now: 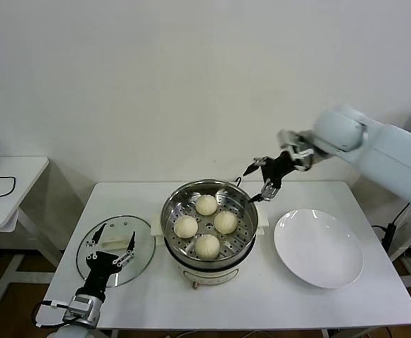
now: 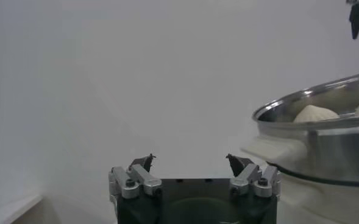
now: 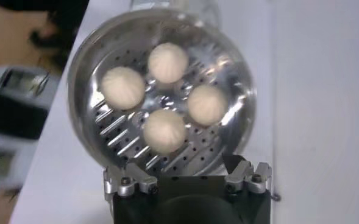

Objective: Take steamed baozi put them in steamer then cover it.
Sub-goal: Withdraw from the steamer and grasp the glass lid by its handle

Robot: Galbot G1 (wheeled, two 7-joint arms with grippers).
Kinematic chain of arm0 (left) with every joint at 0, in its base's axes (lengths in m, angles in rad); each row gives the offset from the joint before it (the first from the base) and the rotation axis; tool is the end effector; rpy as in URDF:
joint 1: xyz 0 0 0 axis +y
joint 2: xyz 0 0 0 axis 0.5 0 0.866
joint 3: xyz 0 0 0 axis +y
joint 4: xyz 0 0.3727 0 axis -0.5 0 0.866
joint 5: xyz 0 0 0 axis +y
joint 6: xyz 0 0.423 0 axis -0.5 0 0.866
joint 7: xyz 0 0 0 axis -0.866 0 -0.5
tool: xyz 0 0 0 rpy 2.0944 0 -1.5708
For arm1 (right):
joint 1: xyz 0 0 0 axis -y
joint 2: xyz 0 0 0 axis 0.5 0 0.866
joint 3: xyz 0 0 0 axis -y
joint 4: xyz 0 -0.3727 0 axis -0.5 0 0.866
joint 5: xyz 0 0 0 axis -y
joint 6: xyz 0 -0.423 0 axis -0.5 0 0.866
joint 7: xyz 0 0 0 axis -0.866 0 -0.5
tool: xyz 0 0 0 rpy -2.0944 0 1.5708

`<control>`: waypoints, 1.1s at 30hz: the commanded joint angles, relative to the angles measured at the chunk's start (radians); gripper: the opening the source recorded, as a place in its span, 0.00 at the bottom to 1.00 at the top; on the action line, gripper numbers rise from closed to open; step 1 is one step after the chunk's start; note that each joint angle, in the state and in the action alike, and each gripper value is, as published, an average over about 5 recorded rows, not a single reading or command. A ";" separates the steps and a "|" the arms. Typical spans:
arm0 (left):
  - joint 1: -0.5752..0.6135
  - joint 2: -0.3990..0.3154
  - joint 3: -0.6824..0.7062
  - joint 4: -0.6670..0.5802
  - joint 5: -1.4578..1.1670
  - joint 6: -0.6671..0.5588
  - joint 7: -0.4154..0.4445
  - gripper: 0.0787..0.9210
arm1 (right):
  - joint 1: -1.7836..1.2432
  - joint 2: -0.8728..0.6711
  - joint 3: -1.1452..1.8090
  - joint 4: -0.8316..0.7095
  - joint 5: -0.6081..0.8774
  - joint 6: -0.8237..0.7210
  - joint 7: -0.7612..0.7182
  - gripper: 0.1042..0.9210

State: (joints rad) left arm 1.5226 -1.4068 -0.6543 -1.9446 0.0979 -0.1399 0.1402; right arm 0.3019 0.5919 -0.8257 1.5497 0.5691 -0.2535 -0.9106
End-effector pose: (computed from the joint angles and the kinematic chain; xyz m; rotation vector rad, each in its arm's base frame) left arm 0.2524 0.0863 -0.3627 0.1757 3.0760 0.4747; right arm 0.5621 -0.0865 -0.0315 1.5799 -2.0135 1.1251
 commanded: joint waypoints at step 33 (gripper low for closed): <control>-0.054 0.020 0.001 0.060 0.094 -0.103 -0.062 0.88 | -1.894 0.628 1.460 0.369 -0.167 0.691 0.976 0.88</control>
State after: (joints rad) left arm 1.4768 -1.3963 -0.6332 -1.9252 0.0902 -0.2240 0.0912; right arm -1.3831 1.0265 0.5375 1.9048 0.4795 0.3027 -0.0008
